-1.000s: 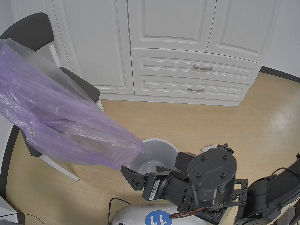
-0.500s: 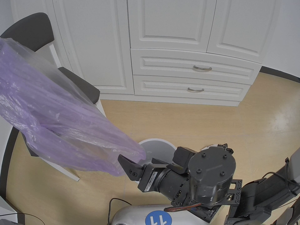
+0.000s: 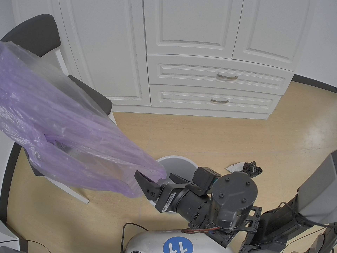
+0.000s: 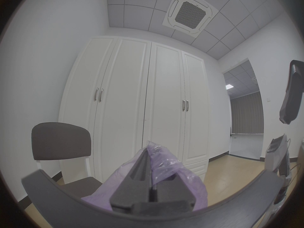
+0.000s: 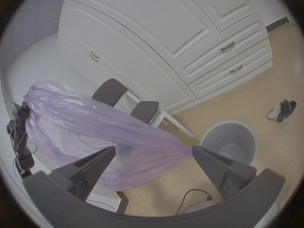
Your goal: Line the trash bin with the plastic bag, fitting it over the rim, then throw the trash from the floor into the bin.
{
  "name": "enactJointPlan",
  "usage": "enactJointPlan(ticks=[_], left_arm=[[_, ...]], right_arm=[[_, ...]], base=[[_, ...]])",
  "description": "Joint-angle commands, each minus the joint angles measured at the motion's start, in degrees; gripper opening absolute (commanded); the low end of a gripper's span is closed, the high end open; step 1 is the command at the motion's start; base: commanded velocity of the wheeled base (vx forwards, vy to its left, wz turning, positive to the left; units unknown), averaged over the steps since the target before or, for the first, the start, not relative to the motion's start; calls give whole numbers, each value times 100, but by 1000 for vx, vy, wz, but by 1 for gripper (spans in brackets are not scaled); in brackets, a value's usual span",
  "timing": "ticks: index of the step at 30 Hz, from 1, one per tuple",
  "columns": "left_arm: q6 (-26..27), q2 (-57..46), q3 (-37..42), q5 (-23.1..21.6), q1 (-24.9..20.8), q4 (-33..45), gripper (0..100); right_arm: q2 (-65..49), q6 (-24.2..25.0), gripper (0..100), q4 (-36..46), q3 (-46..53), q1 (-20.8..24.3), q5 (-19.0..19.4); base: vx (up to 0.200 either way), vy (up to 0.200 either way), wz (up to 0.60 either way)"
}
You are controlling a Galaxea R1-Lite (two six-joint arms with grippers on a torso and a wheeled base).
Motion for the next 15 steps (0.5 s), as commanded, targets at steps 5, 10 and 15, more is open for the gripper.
enactJointPlan(ticks=[5, 10, 15], left_arm=[[-12, -16, -37, -1, -5, -3, 0], [-12, -16, -37, 8, -5, -3, 0], [-12, -16, -46, -1, -5, -3, 0]], right_arm=[[585, -30, 100, -395, 54, -107, 5], [779, -39, 100, -791, 63, -107, 5], [972, -39, 100, -1433, 160, -116, 76]], base=[[0, 0, 0], [0, 0, 0], [0, 0, 0]])
